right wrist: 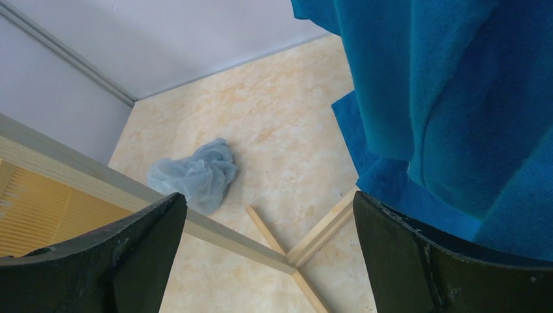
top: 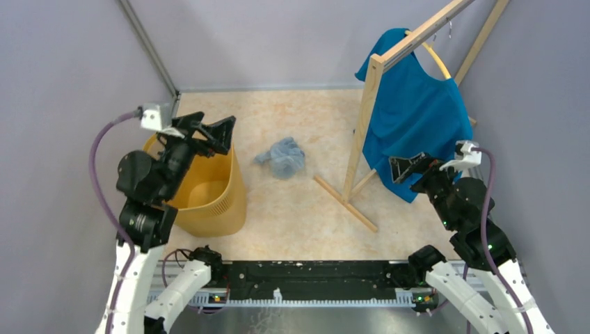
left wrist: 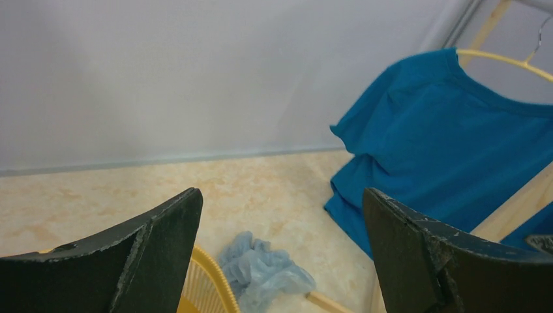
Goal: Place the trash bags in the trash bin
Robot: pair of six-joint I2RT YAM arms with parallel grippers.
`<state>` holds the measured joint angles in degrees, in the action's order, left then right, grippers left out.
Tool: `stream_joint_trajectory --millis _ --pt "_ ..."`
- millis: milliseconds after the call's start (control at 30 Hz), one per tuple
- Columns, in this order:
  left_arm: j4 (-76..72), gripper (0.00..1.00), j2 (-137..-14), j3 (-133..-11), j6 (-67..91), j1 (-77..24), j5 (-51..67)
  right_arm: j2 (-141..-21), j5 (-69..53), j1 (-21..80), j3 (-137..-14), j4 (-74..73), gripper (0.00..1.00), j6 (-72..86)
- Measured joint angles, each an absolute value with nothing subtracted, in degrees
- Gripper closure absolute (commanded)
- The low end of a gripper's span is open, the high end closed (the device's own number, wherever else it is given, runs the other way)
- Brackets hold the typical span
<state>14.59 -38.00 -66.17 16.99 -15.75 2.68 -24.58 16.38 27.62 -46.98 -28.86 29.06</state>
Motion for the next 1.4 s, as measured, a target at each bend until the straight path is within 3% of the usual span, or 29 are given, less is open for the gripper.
stream_joint_trajectory --millis 200,333,600,900,1200,1267,1400 --pt "19.22 0.02 -51.13 -70.94 15.44 -16.16 18.39 -24.47 14.50 27.62 -46.13 -27.81 0.01 28.38" --pt "23.51 0.02 -59.22 -73.10 13.19 -21.26 20.95 -24.40 10.31 27.62 -42.78 -25.52 0.01 27.57" --pt "31.42 0.02 -72.90 -78.35 7.51 -46.24 -0.73 -24.80 4.84 27.62 -40.49 -24.62 0.01 26.74" --pt "33.26 0.02 -88.01 -79.29 7.53 -47.99 -19.31 -25.10 2.48 27.62 -40.49 -25.65 0.01 25.80" --pt "33.30 0.02 -97.21 -79.31 7.33 -48.16 -25.93 -24.38 -1.56 27.62 -39.94 -28.49 0.01 25.21" --pt "33.71 0.09 -99.02 -79.35 7.40 -48.16 -26.00 -24.40 -3.14 27.62 -39.75 -29.08 0.01 25.34" --pt "35.07 0.40 -100.79 -79.37 8.40 -48.16 -26.06 -24.40 -5.78 27.62 -39.72 -30.06 0.01 26.13"
